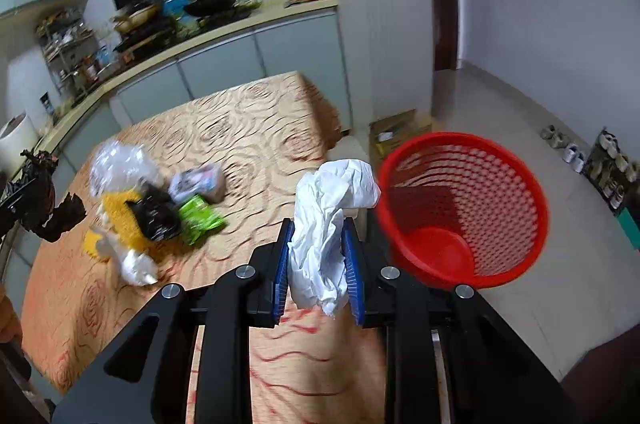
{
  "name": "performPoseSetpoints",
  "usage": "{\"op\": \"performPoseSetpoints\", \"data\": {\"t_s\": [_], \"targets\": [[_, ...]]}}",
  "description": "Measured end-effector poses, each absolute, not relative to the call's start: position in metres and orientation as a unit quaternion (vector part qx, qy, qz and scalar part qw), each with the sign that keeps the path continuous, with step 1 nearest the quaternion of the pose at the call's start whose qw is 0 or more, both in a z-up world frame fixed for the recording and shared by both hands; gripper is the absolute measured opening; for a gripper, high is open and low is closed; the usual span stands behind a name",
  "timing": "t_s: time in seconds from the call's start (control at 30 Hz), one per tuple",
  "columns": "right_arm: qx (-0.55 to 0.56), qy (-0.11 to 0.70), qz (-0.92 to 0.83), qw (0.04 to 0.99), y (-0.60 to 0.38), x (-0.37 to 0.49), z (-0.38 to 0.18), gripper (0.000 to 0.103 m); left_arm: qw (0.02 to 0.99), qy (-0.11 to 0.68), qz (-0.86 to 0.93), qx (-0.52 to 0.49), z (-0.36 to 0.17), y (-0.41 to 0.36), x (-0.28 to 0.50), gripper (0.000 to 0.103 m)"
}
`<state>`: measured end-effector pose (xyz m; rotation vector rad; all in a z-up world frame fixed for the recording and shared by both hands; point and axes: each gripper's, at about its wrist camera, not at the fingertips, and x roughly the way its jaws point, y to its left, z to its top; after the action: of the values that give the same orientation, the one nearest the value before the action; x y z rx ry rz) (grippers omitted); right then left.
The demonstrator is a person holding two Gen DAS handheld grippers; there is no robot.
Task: Collect trash
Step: 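Carry both items to the red basket and open both tools to drop them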
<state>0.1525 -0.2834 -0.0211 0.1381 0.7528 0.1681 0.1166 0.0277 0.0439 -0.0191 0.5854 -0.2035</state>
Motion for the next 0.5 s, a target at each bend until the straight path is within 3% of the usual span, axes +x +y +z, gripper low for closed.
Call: {"op": "performPoseSetpoints", "data": {"t_s": [0.5], "targets": [[0.088,0.356,-0.018,0.93,-0.376,0.17,-0.014,0.024,0.912,0.312,-0.263,0.028,0.046,-0.134,0.205,0.042]]}}
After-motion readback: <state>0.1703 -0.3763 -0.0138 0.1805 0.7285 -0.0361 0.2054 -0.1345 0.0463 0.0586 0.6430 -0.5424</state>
